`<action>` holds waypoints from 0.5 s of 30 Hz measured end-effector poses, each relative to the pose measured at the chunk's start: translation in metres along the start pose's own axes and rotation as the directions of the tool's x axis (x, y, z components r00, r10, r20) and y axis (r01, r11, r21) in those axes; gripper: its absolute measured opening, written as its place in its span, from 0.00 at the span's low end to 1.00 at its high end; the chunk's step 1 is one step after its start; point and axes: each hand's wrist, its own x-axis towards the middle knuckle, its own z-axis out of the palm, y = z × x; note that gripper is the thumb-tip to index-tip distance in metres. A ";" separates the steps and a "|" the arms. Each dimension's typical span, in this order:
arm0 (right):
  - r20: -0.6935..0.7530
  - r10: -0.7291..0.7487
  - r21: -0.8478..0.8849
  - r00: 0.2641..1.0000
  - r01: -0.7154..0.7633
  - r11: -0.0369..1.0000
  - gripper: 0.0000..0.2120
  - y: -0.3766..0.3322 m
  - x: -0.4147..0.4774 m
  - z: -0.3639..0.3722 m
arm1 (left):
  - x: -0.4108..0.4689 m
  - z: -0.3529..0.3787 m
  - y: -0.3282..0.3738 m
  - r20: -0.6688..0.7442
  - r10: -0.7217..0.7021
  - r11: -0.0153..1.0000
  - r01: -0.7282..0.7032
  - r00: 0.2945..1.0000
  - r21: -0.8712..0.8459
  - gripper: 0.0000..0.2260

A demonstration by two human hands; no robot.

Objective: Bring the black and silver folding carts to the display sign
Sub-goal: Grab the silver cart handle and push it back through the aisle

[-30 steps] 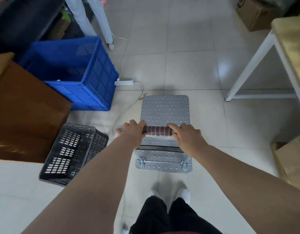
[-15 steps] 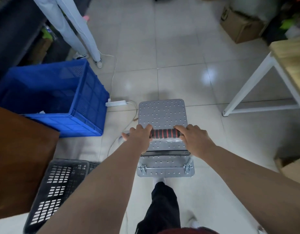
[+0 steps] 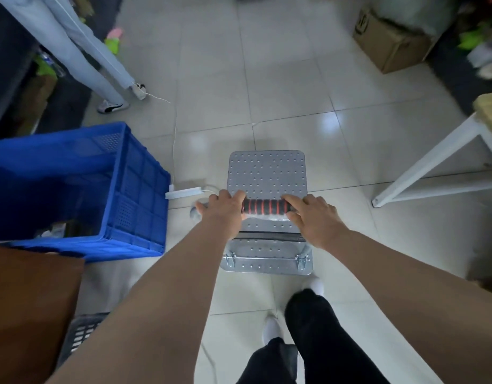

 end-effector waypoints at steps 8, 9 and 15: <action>-0.010 0.019 0.019 1.000 -0.019 1.000 0.16 0.017 0.102 -0.033 | 0.100 -0.049 -0.010 0.078 0.067 0.992 -0.058 0.995 -0.110 0.23; -0.003 0.013 0.026 1.000 -0.013 1.000 0.16 0.020 0.114 -0.038 | 0.112 -0.054 -0.011 0.069 0.067 0.991 -0.058 0.995 -0.121 0.22; -0.004 0.009 0.017 1.000 -0.009 1.000 0.16 0.035 0.188 -0.068 | 0.184 -0.082 -0.005 -0.004 0.033 0.990 -0.033 0.999 -0.140 0.19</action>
